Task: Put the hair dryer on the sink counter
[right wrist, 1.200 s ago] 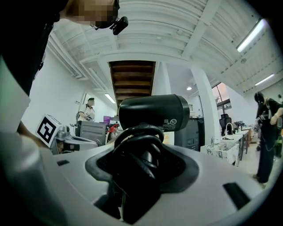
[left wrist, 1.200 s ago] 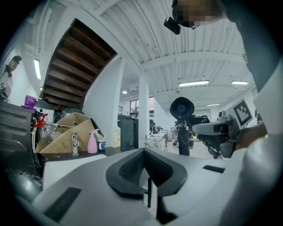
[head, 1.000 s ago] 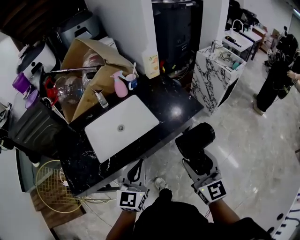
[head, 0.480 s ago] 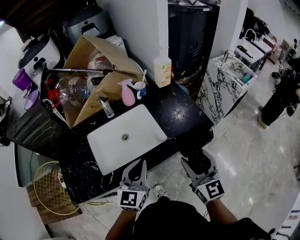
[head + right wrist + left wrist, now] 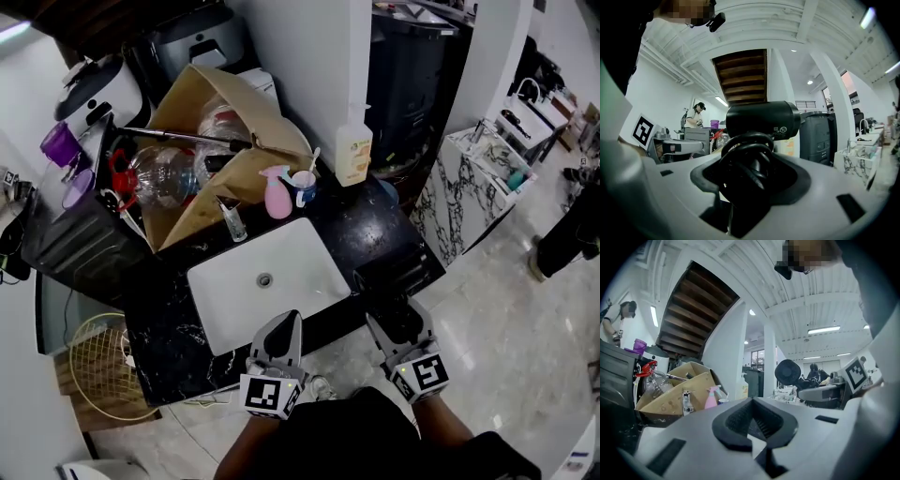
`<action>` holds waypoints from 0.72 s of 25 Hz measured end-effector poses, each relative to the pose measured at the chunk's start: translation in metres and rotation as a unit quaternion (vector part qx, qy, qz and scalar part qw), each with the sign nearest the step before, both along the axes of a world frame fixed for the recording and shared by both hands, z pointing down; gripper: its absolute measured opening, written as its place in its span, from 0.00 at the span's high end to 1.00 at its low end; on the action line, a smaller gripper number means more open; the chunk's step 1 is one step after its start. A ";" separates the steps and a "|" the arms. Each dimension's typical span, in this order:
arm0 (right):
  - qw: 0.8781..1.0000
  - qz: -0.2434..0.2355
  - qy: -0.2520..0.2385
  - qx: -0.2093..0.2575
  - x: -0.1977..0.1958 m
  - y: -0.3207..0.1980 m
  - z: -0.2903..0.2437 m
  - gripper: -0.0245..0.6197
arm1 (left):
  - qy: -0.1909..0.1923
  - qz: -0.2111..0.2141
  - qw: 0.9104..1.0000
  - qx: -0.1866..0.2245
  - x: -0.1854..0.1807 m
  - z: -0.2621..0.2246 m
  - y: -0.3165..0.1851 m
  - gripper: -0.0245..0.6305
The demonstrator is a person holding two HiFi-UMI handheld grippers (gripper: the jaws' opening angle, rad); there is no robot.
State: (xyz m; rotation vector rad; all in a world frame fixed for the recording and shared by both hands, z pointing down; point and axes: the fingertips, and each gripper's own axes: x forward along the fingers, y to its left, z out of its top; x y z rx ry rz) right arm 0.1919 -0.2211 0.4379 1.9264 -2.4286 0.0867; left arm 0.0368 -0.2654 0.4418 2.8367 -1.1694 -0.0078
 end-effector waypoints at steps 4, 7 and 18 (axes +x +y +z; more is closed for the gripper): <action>1.000 -0.007 0.000 -0.019 0.007 -0.022 0.010 0.56 | -0.009 -0.021 1.000 -0.002 -0.002 0.001 -0.015 0.97; 0.999 -0.017 0.007 -0.034 0.016 -0.042 0.020 0.56 | -0.015 -0.043 0.999 -0.005 -0.004 0.001 -0.028 0.97; 0.991 -0.083 0.018 -0.104 0.045 -0.126 0.054 0.56 | -0.019 -0.128 0.992 -0.003 0.014 -0.006 -0.074 0.97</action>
